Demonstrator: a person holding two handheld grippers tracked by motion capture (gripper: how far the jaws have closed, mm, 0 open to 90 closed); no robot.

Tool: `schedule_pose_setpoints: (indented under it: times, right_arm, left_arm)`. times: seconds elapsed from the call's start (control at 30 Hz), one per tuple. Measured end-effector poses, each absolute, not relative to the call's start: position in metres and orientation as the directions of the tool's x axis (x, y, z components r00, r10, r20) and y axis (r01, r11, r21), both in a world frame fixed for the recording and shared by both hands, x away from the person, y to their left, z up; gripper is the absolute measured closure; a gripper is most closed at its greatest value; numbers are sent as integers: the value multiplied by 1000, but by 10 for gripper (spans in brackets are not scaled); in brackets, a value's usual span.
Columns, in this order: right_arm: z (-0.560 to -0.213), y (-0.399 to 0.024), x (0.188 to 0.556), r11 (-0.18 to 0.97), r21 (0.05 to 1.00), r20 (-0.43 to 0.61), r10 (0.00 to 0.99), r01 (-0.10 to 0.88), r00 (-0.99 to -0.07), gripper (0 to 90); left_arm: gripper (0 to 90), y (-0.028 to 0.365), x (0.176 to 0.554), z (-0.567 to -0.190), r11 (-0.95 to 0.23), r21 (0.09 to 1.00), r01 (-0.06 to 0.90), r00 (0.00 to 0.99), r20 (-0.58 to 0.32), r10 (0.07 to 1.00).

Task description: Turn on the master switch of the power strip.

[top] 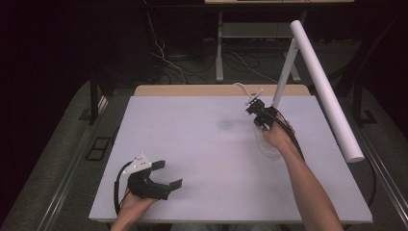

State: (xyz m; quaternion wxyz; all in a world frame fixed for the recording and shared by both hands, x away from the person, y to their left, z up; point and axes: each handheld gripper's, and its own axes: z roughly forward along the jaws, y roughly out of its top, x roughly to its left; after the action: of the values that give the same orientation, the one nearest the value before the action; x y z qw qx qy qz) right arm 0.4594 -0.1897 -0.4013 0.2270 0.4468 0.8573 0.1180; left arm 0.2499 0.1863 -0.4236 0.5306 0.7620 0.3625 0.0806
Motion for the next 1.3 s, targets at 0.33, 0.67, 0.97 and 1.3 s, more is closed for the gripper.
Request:
schedule_pose_setpoints:
  times: [0.33, 0.67, 0.97, 1.3]
  right_arm:
    - [-401, -202, 462, 536, 423, -248, 844, 730, -476, 896]
    - [-404, -203, 463, 507, 426, -228, 862, 749, -453, 899]
    - [-407, -203, 460, 512, 448, -250, 859, 733, -447, 899]
    - [-403, -202, 459, 529, 451, -259, 848, 719, -462, 893]
  left_arm:
    - [0, 186, 250, -424, -173, 867, 467, 725, -264, 636]
    - [0, 184, 250, -424, -186, 865, 466, 732, -259, 630]
    - [0, 186, 250, -424, -172, 867, 468, 728, -268, 631]
    - [0, 187, 251, -424, -169, 865, 472, 723, -271, 636]
